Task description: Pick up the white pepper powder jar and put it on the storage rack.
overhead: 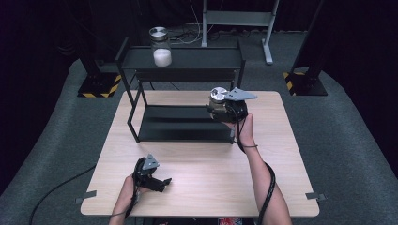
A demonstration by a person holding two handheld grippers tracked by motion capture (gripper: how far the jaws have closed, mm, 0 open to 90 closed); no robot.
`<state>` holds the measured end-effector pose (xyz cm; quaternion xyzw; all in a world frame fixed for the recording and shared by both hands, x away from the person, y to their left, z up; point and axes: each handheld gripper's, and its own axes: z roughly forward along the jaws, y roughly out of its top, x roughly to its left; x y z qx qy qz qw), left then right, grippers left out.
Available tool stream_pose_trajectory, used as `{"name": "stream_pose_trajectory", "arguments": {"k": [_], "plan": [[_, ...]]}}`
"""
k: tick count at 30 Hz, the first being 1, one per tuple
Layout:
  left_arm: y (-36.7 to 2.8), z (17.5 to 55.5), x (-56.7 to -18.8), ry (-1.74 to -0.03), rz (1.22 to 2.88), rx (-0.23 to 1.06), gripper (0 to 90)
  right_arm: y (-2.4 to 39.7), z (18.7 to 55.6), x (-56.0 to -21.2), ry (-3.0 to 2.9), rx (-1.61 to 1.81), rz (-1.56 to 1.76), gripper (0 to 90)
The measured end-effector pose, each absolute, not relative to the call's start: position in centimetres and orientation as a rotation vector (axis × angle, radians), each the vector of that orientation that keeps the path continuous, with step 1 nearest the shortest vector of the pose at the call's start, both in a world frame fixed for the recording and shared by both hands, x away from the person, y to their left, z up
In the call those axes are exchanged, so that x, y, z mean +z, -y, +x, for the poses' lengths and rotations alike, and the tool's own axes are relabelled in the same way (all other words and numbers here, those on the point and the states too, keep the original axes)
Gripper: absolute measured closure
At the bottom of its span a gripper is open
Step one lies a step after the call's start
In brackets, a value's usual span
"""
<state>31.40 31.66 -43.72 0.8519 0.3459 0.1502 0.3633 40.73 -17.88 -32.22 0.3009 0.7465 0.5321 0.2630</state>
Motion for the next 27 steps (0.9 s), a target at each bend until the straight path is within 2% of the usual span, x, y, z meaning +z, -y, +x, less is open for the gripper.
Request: {"name": "stream_pose_trajectory", "arguments": {"k": [27], "plan": [[-31.6,31.4,-43.7,-0.890,2.195,0.388,0.6,19.9,40.5,-26.5,-1.985,1.469,0.731,30.3]]}}
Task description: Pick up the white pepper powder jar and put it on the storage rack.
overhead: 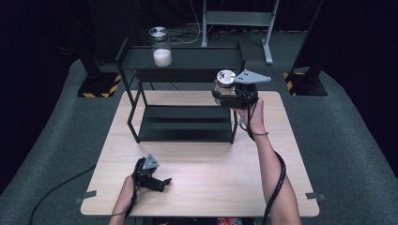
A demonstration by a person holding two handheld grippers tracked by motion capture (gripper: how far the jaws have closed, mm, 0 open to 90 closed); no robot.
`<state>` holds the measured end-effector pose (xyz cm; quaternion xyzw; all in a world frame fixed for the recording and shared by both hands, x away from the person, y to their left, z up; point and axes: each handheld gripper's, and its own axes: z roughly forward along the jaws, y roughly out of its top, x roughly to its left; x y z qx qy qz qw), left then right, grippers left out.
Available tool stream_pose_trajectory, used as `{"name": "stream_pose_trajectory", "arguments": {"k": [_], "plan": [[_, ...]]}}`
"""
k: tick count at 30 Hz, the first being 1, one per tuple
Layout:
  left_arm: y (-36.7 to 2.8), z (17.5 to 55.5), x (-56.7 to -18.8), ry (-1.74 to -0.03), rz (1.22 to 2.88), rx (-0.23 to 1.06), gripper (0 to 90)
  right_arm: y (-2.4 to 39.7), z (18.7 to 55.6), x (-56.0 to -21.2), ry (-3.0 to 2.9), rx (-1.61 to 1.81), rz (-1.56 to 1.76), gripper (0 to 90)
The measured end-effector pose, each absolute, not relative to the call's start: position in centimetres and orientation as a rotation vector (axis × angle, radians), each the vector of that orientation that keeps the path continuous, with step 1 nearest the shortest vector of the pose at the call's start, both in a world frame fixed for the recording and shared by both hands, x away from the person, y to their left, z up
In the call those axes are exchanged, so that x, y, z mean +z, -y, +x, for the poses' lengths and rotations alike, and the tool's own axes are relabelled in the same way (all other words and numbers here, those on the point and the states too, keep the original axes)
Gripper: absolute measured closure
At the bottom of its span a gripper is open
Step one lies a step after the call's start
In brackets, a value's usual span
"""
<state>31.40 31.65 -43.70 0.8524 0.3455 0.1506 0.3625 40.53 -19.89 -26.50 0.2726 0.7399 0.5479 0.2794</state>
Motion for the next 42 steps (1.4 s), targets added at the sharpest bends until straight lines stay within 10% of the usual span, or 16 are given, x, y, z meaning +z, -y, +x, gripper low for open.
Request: {"name": "stream_pose_trajectory", "arguments": {"k": [42], "plan": [[-31.7,31.5,-43.7,-0.892,2.195,0.381,0.6,20.1,40.6,-21.4,-1.942,1.498,0.687,30.3]]}}
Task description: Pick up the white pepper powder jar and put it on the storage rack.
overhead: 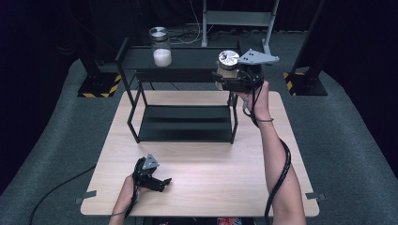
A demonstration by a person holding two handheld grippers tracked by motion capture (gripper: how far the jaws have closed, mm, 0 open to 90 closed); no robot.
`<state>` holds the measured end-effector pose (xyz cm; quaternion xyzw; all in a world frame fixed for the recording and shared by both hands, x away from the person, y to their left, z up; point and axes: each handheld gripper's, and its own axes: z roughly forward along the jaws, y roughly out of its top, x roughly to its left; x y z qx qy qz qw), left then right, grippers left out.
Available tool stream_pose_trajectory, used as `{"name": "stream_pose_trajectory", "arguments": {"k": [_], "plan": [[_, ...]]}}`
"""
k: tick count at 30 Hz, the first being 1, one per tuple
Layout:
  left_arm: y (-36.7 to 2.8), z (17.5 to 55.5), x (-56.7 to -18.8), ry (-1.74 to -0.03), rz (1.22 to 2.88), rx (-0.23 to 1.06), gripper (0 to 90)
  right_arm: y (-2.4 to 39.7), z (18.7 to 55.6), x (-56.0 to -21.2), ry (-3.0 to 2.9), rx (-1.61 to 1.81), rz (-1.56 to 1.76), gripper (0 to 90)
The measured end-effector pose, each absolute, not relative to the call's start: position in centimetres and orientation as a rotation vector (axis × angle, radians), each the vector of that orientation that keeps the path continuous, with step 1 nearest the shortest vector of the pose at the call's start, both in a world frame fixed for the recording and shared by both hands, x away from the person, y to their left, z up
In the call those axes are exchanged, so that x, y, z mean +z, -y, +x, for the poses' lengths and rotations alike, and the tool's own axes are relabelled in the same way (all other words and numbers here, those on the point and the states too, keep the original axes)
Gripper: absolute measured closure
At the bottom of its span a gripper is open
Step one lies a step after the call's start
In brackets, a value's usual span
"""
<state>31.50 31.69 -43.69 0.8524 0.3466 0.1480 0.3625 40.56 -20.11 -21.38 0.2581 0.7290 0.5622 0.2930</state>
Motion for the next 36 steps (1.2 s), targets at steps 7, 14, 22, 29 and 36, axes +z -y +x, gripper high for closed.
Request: {"name": "stream_pose_trajectory", "arguments": {"k": [7,14,22,29,36], "plan": [[-31.7,31.5,-43.7,-0.892,2.195,0.381,0.5,20.2,40.8,-20.6,-1.939,1.503,0.687,30.3],[-31.7,31.5,-43.7,-0.893,2.195,0.381,0.5,20.0,41.2,-20.0,-1.936,1.503,0.690,30.3],[-31.7,31.5,-43.7,-0.892,2.194,0.380,0.6,19.6,42.0,-19.4,-1.935,1.505,0.700,30.3],[-31.7,31.5,-43.7,-0.891,2.195,0.381,0.6,19.1,42.9,-18.8,-1.940,1.498,0.711,30.3],[-31.7,31.5,-43.7,-0.891,2.195,0.381,0.6,18.7,43.9,-18.4,-1.935,1.495,0.733,30.3]]}}
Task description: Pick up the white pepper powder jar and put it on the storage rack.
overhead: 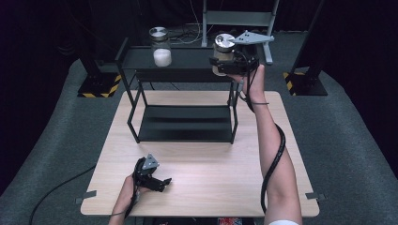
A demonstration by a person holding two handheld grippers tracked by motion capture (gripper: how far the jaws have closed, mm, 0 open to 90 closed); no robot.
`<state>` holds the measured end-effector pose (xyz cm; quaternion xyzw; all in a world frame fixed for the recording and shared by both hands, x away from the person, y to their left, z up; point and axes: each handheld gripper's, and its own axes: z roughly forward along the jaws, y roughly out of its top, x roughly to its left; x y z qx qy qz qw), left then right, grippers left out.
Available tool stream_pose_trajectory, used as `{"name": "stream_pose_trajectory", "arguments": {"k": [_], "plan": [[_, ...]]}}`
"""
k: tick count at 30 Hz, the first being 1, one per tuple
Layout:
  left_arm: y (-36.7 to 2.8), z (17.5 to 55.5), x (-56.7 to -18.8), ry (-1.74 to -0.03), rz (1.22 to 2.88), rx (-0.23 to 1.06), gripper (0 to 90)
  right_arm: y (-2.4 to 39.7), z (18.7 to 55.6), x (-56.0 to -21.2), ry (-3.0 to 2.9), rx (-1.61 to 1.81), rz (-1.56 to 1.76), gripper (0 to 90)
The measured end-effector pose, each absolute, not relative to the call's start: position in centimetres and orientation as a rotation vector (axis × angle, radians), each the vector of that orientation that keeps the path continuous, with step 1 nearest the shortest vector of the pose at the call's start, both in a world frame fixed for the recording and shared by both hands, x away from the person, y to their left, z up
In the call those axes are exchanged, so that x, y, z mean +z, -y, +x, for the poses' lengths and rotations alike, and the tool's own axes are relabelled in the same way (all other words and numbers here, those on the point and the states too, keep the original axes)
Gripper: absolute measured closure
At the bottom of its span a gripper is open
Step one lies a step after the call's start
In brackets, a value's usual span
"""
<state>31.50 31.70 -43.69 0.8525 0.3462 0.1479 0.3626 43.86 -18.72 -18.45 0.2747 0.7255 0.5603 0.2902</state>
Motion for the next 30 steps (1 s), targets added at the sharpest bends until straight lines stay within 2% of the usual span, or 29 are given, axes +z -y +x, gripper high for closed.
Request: {"name": "stream_pose_trajectory", "arguments": {"k": [30], "plan": [[-31.7,31.5,-43.7,-0.891,2.197,0.382,0.6,17.8,46.7,-17.8,-1.923,1.454,0.836,30.3]]}}
